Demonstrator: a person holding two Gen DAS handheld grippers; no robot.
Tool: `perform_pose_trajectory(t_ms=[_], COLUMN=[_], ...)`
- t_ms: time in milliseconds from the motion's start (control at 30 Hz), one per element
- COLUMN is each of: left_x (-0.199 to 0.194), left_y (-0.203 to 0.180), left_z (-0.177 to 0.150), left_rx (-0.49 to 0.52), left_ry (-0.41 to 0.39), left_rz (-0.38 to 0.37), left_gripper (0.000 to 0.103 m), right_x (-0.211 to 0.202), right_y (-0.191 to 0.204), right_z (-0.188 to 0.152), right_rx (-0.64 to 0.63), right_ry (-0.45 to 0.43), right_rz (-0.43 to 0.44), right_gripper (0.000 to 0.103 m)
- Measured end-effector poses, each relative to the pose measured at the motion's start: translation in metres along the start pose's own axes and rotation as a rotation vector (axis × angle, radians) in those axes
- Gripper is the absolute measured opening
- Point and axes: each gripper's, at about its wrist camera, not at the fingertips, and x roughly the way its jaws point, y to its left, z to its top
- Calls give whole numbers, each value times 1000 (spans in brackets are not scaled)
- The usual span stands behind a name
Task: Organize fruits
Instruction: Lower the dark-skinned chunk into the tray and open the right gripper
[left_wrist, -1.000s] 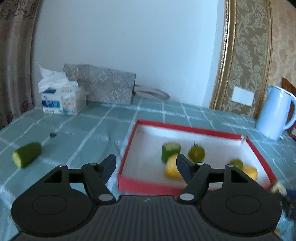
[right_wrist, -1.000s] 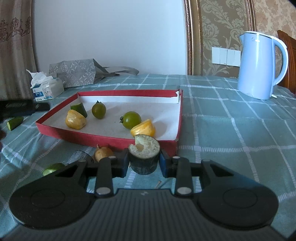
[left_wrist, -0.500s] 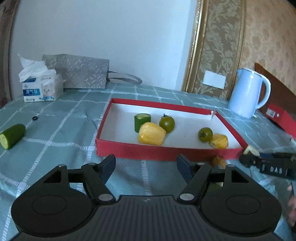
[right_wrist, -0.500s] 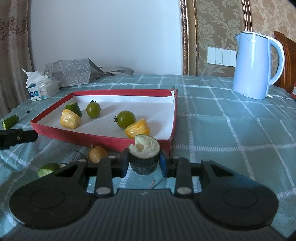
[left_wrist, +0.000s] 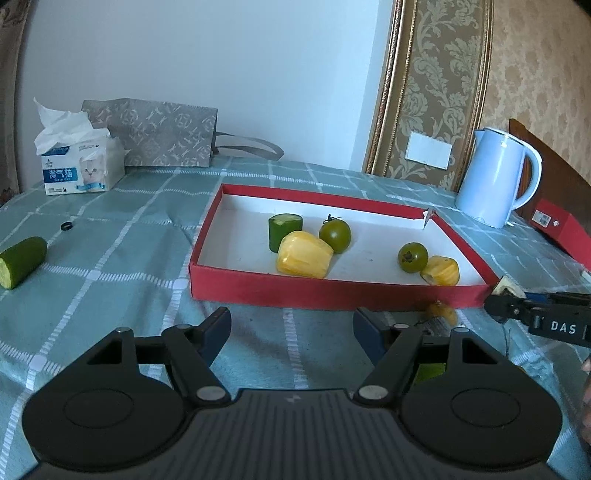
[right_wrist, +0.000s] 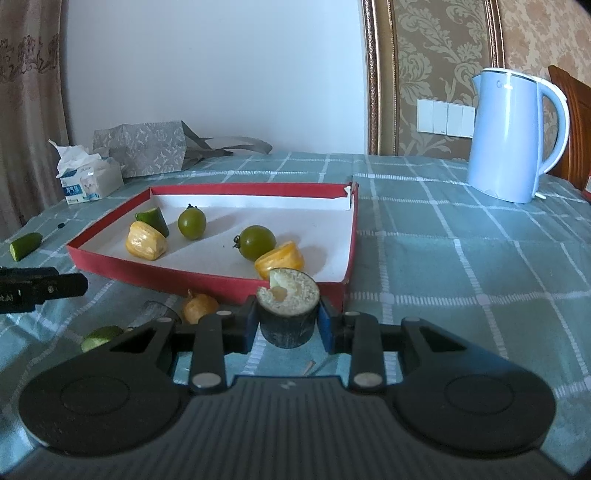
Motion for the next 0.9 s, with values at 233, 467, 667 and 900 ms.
perform_pose_trajectory(t_ms=[233, 467, 667, 900], left_x=[1, 1, 1, 1], left_y=[0, 3, 2, 2], left_z=[0, 0, 1, 0], left_rx=[-2, -19, -14, -14], left_ry=[10, 8, 3, 0], left_rz=[2, 6, 10, 6], left_gripper=[73, 73, 73, 73], right_x=[-7, 19, 59, 95], right_y=[10, 32, 55, 66], right_z=[14, 42, 55, 56], right_rx=[-44, -113, -178, -175], right_ry=[-35, 2, 60, 123], right_rz=[35, 63, 92, 108], right_gripper=[32, 32, 32, 35])
